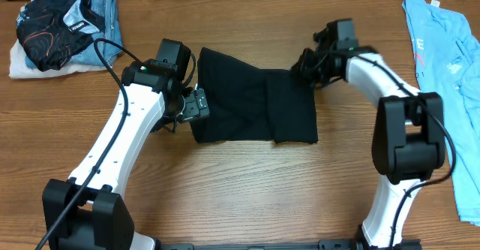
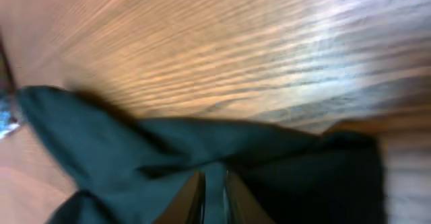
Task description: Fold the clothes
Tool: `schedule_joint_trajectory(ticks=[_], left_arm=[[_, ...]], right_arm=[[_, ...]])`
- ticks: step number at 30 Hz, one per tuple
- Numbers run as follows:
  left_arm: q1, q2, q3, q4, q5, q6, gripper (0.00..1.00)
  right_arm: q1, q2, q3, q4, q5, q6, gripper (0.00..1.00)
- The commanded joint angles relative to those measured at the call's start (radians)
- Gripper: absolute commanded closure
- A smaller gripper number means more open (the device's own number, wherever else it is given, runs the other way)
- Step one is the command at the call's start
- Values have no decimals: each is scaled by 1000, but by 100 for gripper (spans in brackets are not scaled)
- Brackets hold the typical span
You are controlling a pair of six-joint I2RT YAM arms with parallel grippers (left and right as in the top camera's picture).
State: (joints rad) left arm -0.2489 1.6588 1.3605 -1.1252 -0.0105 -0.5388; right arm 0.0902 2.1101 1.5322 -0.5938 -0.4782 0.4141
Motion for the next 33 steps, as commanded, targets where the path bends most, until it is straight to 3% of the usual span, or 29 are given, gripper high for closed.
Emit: schedule_joint_trajectory(ticks=[1, 7, 11, 15, 23, 28, 33], left_arm=[[-9, 4, -5, 3, 7, 23, 0], [-9, 4, -6, 10, 8, 22, 0], [-9, 4, -6, 14, 10, 19, 0], [-10, 4, -6, 6, 14, 19, 0], [-10, 4, -6, -6, 34, 30, 0], [-10, 4, -6, -5, 34, 35, 0], [-10, 4, -6, -11, 34, 42, 0]], right_arm=[[-24, -168, 110, -101, -37, -22, 83], [-6, -248, 117, -424, -44, -108, 79], [45, -245, 31, -493, -43, -210, 79], [87, -245, -130, -410, -63, -210, 79], [98, -243, -462, -63, -266, -201, 72], [97, -240, -536, -18, -228, -201, 67], [95, -240, -517, -25, -138, -122, 73]])
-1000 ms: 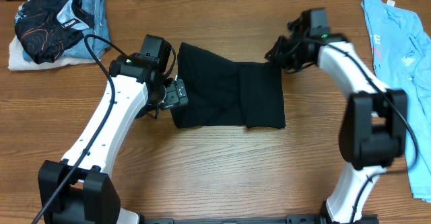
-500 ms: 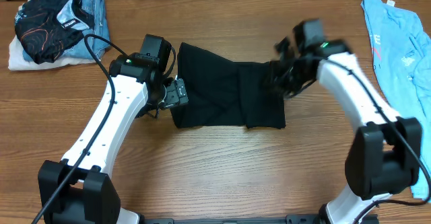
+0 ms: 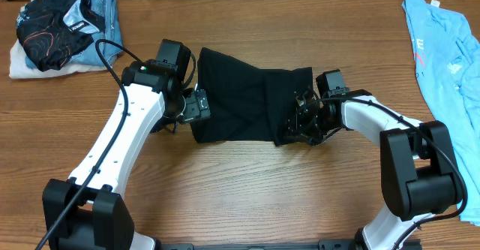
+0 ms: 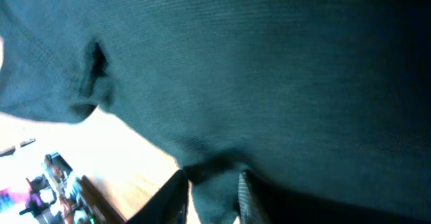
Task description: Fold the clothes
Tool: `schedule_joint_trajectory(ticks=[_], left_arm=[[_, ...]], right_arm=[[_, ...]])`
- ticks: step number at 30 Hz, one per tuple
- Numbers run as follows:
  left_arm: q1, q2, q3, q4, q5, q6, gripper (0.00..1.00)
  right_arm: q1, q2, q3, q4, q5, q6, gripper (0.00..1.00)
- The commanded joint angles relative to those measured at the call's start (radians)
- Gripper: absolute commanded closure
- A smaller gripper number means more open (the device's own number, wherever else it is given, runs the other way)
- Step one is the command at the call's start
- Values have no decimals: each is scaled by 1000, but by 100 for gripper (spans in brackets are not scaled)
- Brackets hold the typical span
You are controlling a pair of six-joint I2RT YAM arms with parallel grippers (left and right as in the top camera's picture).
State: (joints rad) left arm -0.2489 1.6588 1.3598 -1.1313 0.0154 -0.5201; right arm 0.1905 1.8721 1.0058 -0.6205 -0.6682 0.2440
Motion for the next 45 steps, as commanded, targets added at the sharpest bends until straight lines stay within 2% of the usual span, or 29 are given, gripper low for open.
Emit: schedule_joint_trajectory(ticks=[1, 4, 8, 10, 11, 12, 16, 20, 25, 33, 36, 39, 45], left_arm=[[-10, 4, -5, -6, 8, 40, 0], [-10, 4, -5, -6, 8, 57, 0], [-10, 4, -5, -1, 12, 56, 0], [-10, 4, -5, 16, 24, 56, 0], [-9, 4, -5, 32, 31, 57, 0], [-8, 5, -5, 46, 35, 57, 0], [8, 18, -5, 107, 38, 81, 0], [54, 58, -5, 126, 84, 117, 0], [147, 156, -5, 159, 280, 253, 0], [251, 254, -5, 287, 627, 432, 0], [262, 257, -5, 348, 692, 421, 0], [262, 277, -5, 397, 690, 377, 0], [261, 369, -5, 433, 708, 378, 0]], right_arm=[[-7, -11, 49, -18, 21, 48, 73], [-7, -42, 132, -85, 13, 40, 70], [-8, -94, 270, -208, 13, 37, 53], [-10, -113, 336, -272, 13, 37, 34], [-10, -123, 373, -309, 15, 37, 12], [-10, -130, 401, -340, 18, 42, 0], [-6, -167, 491, -458, 50, 88, 0], [5, -224, 504, -533, 174, 120, 0], [6, -313, 504, -627, 288, 153, 0], [6, -376, 504, -703, 315, 142, 0], [6, -376, 499, -706, 332, 142, 0], [6, -376, 499, -707, 331, 142, 0], [6, -376, 499, -710, 332, 142, 0]])
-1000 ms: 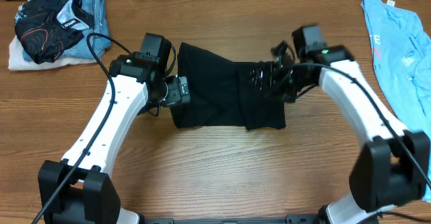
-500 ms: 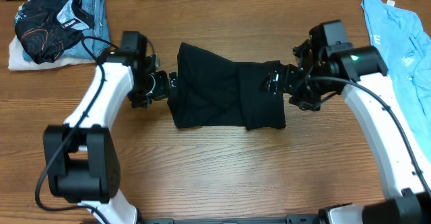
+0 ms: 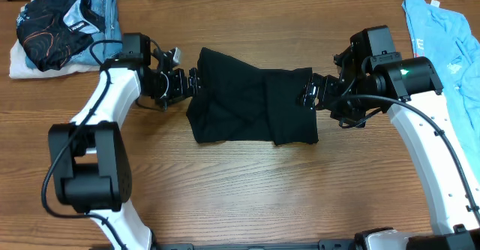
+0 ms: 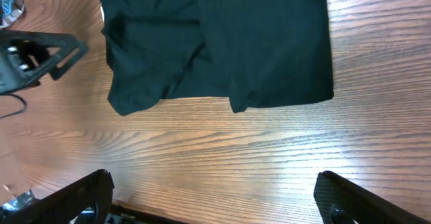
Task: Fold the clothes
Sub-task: 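Grasp the bundle's left end with the left gripper, holding both sides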
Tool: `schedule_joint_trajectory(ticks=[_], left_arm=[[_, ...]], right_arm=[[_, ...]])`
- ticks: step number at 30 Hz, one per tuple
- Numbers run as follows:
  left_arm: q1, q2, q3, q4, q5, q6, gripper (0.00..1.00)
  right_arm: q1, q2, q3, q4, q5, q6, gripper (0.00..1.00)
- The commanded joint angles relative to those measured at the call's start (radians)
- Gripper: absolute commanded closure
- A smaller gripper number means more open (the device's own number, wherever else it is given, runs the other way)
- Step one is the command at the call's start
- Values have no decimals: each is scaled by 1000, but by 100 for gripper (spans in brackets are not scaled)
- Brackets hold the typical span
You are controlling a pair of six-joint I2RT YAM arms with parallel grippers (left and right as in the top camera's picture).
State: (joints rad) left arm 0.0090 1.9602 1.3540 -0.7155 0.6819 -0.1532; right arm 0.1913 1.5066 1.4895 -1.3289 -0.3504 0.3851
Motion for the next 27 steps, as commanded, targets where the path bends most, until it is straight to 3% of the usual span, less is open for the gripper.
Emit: schedule_joint_trajectory(ticks=[1, 10, 27], left_arm=[[4, 80, 1, 26, 40, 11, 0], [4, 107, 1, 141, -90, 20, 0], [-17, 221, 1, 208, 26, 11, 0]], right_arm=[[5, -10, 15, -2, 14, 0, 0], [5, -10, 15, -9, 14, 0, 0], [5, -10, 15, -9, 13, 0, 0]])
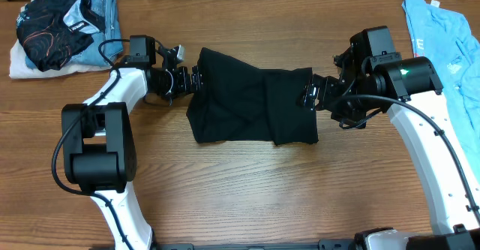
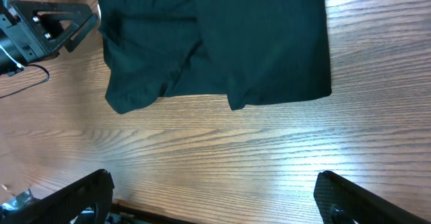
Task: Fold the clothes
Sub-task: 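Grasp the bundle's left end with the left gripper, holding both sides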
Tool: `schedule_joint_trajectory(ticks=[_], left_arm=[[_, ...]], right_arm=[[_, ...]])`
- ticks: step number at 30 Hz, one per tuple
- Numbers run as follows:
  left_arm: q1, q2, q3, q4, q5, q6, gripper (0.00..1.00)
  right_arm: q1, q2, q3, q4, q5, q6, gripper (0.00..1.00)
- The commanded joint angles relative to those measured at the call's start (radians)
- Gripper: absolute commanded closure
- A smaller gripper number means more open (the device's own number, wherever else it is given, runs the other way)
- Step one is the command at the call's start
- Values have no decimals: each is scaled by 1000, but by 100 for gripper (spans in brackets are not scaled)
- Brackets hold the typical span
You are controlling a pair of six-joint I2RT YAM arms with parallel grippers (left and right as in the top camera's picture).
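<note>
A black garment (image 1: 251,106) lies folded into a rough rectangle in the middle of the wooden table (image 1: 240,190). The right wrist view shows it from above (image 2: 215,42). My right gripper (image 1: 310,97) hangs just off its right edge, raised above the table. Its fingers (image 2: 67,197) stand wide open with only bare wood between them (image 2: 215,200). My left gripper (image 1: 191,79) reaches in low from the left. Its fingers look spread at the garment's upper left corner, and it also shows in the right wrist view (image 2: 64,22).
A pile of clothes (image 1: 60,25) with a black top and jeans sits at the back left corner. A light blue shirt (image 1: 442,55) lies spread along the right edge. Bare wood lies in front of the garment.
My left arm has shifted and its gripper sits slightly nearer the garment's upper left corner. The right arm and the garment have not moved.
At first my right gripper was shut on cloth at the garment's upper right corner, with the left at its lower left edge. Then the right was down at the lower right part. Later it stood raised and open, and the left had moved to the upper left corner.
</note>
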State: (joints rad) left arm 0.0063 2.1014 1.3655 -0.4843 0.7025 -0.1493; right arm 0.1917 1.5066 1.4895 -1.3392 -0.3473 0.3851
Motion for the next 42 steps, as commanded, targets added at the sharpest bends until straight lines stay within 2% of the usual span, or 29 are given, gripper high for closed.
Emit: schedule_joint_trajectory(ticks=[1, 8, 23, 24, 27, 30, 32, 34, 37, 42], left_arm=[[-15, 86, -11, -32, 5, 7, 0], [-54, 142, -11, -67, 5, 15, 0], [-104, 145, -11, -127, 19, 37, 0], [-109, 145, -11, -120, 17, 37, 2], [-119, 145, -11, -111, -10, 29, 13], [-124, 145, -11, -110, -64, 5, 34], [-124, 145, -11, -110, -95, -26, 37], [-123, 145, -11, -110, -103, -31, 53], [-113, 145, -11, -114, -109, -31, 95], [-72, 144, -1, -184, -193, -47, 96]], right_arm=[[5, -10, 15, 2, 10, 0, 0], [5, -10, 15, 2, 10, 0, 0], [5, -10, 15, 4, 10, 1, 0], [5, -10, 15, 2, 10, 1, 0], [5, -10, 15, -3, 10, 0, 0], [5, -10, 15, -6, 11, 0, 0], [5, -10, 15, -6, 11, 0, 0], [5, -10, 15, -6, 11, 0, 0], [5, -10, 15, -7, 11, 0, 0], [5, -10, 15, -10, 11, 0, 0]])
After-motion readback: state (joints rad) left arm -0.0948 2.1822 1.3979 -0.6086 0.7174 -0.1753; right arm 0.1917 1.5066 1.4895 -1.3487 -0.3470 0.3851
